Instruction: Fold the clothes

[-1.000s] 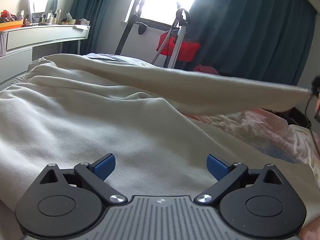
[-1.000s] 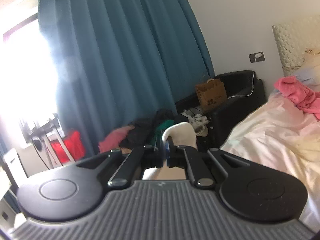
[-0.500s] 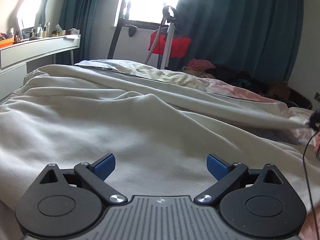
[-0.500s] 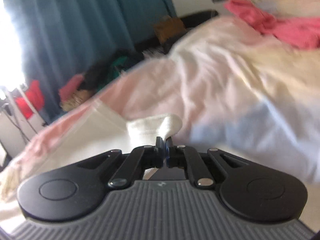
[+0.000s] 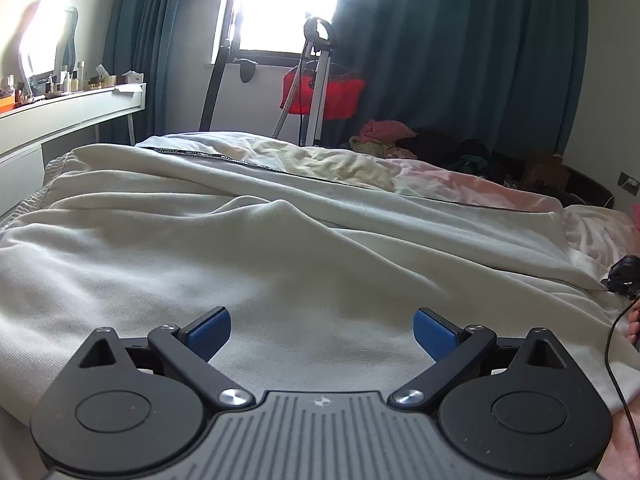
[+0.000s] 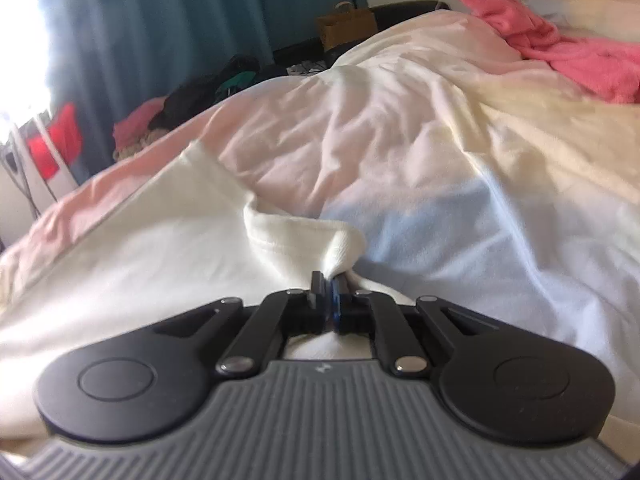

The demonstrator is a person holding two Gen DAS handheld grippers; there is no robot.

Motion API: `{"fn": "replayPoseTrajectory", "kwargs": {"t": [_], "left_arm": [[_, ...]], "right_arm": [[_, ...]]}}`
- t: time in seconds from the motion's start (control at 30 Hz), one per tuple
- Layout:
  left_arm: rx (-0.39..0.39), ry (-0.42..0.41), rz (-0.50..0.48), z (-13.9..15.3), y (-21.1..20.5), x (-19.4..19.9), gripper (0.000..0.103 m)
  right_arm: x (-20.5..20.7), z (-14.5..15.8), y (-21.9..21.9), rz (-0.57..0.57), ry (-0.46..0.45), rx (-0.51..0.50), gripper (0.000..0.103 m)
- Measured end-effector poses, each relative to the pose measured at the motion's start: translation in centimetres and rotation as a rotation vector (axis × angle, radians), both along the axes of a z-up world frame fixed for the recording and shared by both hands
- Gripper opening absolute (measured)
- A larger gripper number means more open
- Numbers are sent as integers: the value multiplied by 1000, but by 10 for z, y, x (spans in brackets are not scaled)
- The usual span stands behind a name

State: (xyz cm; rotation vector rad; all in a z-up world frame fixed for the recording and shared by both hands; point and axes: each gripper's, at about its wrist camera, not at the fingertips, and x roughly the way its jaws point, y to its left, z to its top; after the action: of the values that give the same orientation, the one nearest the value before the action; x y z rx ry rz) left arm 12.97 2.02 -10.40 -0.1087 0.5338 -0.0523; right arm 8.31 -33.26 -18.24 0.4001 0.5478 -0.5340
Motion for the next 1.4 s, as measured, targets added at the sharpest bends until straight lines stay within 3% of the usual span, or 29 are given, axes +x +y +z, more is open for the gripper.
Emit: {"fn": "replayPoseTrajectory", "kwargs": {"t": [0.1, 0.13, 0.2, 0.27, 0.3, 0.5, 0.7, 0.83, 1.03, 1.3, 1.4], "left_arm": [[13, -18, 3, 5, 0, -4, 99], [15, -24, 4, 7, 0, -6, 99], [22, -37, 5, 12, 0, -10, 99], [58, -53, 8, 19, 0, -16, 99], [74, -66, 18, 23, 1, -19, 99], [88, -101, 50, 41, 12, -44, 100], [89, -126, 77, 55, 19, -77, 100], [101, -141, 92, 61, 20, -92, 100], [113, -140, 92, 62, 17, -94, 100], [150, -91, 115, 48, 15, -82, 100], [106, -44, 157, 45, 28, -79, 100]], "right_arm": [[1, 15, 7, 12, 77, -30, 12], [2, 20, 6, 18, 108, -49, 18], [-6, 37, 20, 66, 130, -103, 39], [-23, 59, 33, 106, 89, -130, 76], [-33, 71, 41, 127, 56, -137, 81], [-93, 143, 106, 300, -60, -211, 82], [-148, 181, 169, 425, -146, -207, 82], [-173, 179, 200, 452, -189, -194, 82], [-190, 151, 224, 496, -206, -159, 82], [-196, 136, 220, 454, -232, -196, 82], [-190, 131, 212, 426, -227, -169, 82]]}}
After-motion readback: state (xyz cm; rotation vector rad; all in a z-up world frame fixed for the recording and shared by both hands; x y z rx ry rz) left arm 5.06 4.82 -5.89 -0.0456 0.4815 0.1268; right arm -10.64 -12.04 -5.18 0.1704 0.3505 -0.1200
